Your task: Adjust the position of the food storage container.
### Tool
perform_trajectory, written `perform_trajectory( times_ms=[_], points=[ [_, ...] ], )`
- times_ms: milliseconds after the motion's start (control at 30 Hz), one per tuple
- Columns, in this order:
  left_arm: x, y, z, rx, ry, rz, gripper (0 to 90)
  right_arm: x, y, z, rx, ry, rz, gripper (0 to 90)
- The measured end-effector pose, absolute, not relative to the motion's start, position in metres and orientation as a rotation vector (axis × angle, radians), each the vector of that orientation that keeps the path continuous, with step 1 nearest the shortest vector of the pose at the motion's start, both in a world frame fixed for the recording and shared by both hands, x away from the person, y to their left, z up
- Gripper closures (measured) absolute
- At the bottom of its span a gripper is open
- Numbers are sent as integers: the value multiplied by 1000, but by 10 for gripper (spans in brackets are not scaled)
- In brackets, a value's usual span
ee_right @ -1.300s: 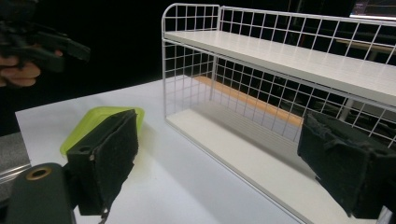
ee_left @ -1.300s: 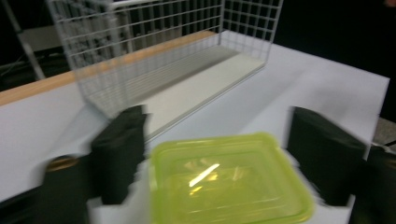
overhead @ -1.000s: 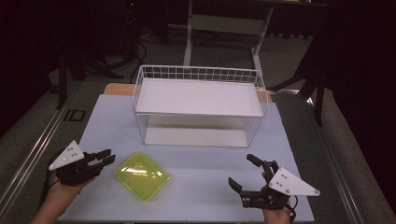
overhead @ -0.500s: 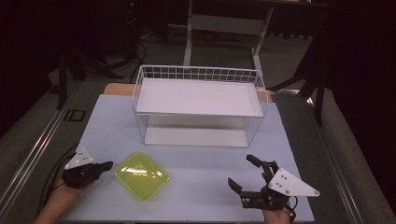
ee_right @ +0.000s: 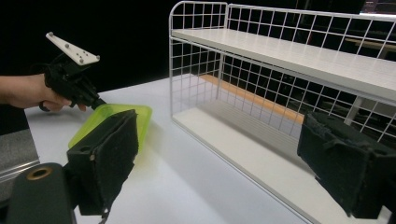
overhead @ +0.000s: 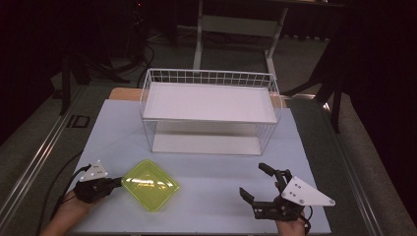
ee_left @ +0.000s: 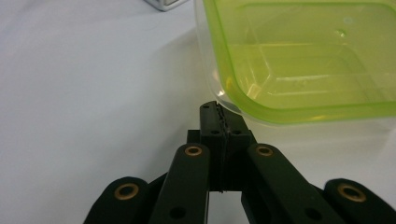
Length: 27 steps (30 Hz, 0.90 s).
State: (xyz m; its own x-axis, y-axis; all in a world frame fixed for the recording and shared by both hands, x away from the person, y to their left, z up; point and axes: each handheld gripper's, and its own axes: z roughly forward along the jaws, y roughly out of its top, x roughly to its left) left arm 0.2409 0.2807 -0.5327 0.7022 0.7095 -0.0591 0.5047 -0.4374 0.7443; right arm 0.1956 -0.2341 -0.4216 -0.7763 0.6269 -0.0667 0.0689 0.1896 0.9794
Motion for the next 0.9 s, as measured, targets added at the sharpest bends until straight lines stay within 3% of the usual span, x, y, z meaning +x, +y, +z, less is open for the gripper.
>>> perform_trajectory(
  times_ms=[600, 900],
  points=[
    [229, 217, -535, 2209, 722, 190, 900, 196, -235, -422, 646, 2011, 1618, 125],
    [233, 229, -531, 2159, 782, 198, 900, 194, -236, -421, 641, 2008, 1616, 125]
  ],
)
